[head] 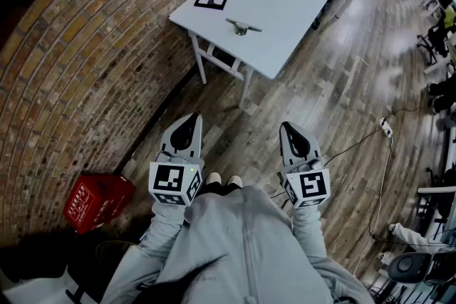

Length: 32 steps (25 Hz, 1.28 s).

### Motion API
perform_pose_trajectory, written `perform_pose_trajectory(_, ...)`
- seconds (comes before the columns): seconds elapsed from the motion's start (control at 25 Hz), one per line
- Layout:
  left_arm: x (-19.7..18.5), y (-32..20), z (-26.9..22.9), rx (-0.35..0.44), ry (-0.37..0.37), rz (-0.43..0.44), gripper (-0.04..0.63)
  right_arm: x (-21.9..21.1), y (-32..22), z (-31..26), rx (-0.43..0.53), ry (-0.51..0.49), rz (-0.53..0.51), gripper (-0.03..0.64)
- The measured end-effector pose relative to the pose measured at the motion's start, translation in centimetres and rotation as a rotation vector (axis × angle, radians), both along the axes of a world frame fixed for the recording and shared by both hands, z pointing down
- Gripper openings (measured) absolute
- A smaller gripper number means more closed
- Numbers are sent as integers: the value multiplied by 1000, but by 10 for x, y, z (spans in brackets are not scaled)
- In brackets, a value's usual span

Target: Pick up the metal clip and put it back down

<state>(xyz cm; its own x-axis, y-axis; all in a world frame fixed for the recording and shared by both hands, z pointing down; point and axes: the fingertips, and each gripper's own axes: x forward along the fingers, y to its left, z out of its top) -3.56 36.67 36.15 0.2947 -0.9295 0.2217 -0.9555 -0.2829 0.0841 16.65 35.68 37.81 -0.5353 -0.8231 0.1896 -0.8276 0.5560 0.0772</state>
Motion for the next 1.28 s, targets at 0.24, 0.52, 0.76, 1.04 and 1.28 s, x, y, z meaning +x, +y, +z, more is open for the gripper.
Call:
perform_pose_trajectory(0.24, 4, 17, 4, -3, -15, -35, 26, 16, 7, 5, -2, -40, -6, 25)
perform_pose_trajectory(0.52, 2, 26, 14, -30, -15, -65, 26, 14, 7, 11, -22, -62, -35, 25)
perform_pose_trajectory(0.76, -2, 9, 21, -35, -6, -57, 26, -1, -13, 16, -31, -66, -54, 25)
perform_pose_trajectory(1.04, -25, -50, 19, -28, 6, -56, 26, -28, -69, 18, -44, -42, -60, 25)
perform_pose_trajectory(1.28, -54, -116, 13, -22, 5, -40, 26, -53, -136, 8, -34, -51, -34, 25)
